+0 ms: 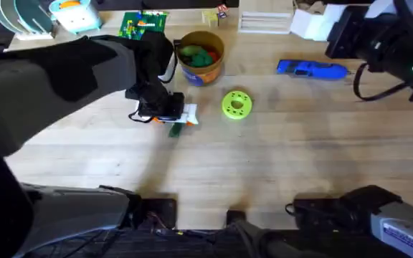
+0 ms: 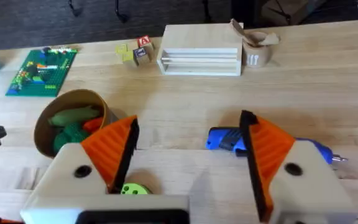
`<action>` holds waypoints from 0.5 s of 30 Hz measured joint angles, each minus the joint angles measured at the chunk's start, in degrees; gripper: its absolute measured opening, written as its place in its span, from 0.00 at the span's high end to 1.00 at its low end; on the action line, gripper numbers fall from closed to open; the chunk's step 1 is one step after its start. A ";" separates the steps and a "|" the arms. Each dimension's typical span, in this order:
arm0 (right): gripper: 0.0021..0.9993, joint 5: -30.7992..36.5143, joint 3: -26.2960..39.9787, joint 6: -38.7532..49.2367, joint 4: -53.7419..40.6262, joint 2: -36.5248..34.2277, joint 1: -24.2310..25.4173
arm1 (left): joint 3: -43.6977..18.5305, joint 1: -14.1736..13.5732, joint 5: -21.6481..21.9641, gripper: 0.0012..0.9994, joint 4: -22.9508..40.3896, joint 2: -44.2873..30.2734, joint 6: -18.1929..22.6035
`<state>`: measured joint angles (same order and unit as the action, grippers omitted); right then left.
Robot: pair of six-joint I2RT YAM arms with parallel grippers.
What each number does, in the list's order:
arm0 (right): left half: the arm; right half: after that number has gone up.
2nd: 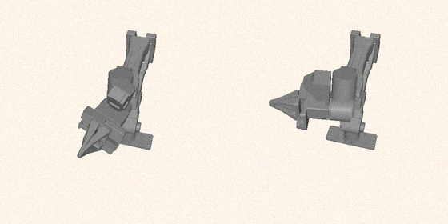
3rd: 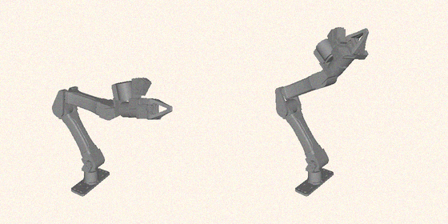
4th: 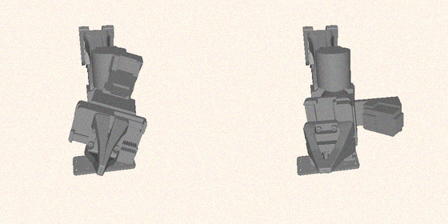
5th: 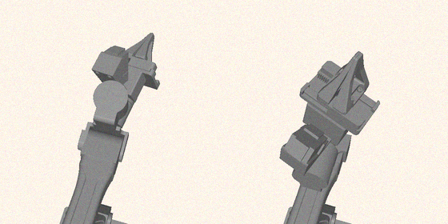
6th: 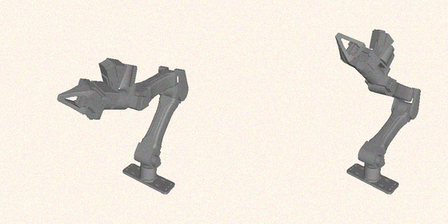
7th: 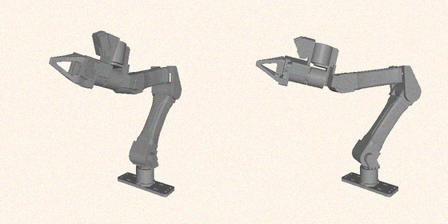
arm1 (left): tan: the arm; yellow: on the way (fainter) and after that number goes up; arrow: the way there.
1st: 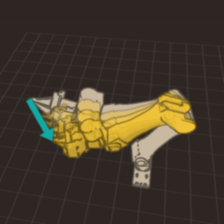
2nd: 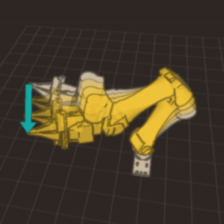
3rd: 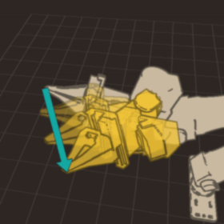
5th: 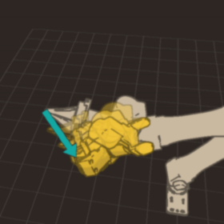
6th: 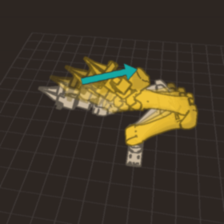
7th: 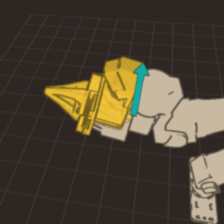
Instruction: Pick up the gripper from the table and insert it into the empty holder that is missing its gripper. Then pick up a screw, insert it into the mounting hole, and use the screwdriver to tighten it. Finally, clean up the table by picking up the vegetable and placing it into the bucket.
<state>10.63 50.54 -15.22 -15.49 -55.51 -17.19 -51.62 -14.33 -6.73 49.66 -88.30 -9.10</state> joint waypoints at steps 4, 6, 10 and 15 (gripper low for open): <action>0.04 0.00 0.00 0.00 -0.02 0.00 0.00 | -0.03 0.01 0.35 0.77 -0.03 -0.16 0.11; 0.04 0.00 0.00 0.00 -0.02 0.00 0.00 | -0.45 0.00 0.47 0.97 0.76 -0.16 0.32; 0.04 0.00 0.00 0.00 -0.02 0.00 0.00 | -4.97 0.02 0.56 0.98 5.96 -0.59 0.34; 0.04 0.00 0.00 0.00 -0.04 0.00 0.00 | -18.62 0.02 0.60 0.98 13.71 -0.88 0.34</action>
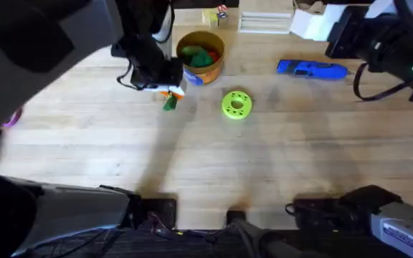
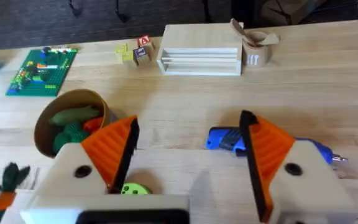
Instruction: Pick up the gripper from the table and insert it into the empty holder that is missing its gripper. Then pick up a screw, insert it into the mounting hole, and use the screwdriver to tighten it. Finally, clean up the table by picking up the vegetable and placing it into the bucket.
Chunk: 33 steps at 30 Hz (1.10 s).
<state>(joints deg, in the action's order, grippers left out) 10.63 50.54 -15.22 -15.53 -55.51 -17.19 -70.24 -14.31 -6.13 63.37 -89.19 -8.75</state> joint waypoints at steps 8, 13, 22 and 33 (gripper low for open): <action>0.04 0.00 0.00 0.00 0.00 0.00 0.00 | -15.55 0.00 -0.79 0.99 -9.78 0.58 -0.02; 0.04 0.00 0.00 0.00 0.00 -0.09 0.00 | -15.60 -0.02 -1.88 0.88 -16.15 -0.36 0.07; 0.04 0.00 0.00 0.00 -0.02 -0.28 0.00 | -15.56 0.00 -3.11 0.02 -15.38 -5.04 -0.05; 0.04 -6.40 0.17 2.23 -0.93 -0.28 0.00 | -15.54 0.00 -3.13 0.00 -12.57 -1.23 1.74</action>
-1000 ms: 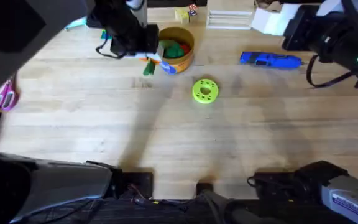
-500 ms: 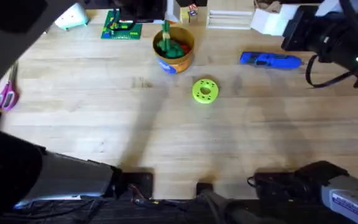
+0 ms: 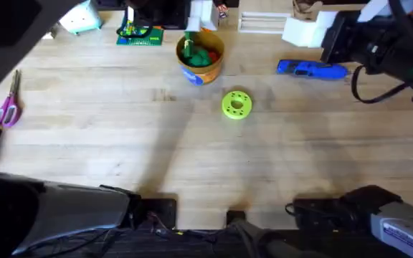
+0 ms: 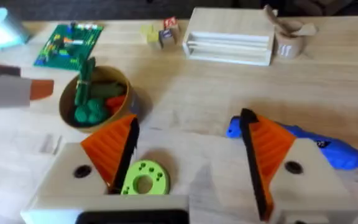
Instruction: Pick up the gripper from the table and insert it into the empty holder that is missing its gripper. Then pick up a screw, insert it into the mounting hole, and use the screwdriver to tighten it. Finally, clean up the table by picking up the vegetable and placing it into the bucket.
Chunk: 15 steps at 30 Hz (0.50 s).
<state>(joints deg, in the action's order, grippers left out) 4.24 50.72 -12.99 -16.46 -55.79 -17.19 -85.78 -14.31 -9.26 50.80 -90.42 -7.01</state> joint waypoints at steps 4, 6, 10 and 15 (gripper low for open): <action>0.04 -4.35 3.18 2.89 -8.89 0.00 0.00 | 0.00 0.00 0.00 0.00 3.09 6.05 1.41; 0.04 -5.48 6.58 4.85 -15.28 -0.07 0.00 | 0.00 0.00 -0.02 0.00 4.55 9.77 2.38; 0.04 -6.53 13.59 7.62 -23.75 -0.09 0.00 | 0.00 0.00 0.05 0.01 7.12 16.95 4.13; 0.04 -7.07 16.00 8.97 -27.25 1.00 0.00 | 0.00 0.00 0.10 0.00 9.86 22.55 5.12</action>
<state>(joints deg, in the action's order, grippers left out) -2.83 66.72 -4.02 -43.71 -54.79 -17.19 -85.78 -14.31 -9.16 60.66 -67.87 -1.89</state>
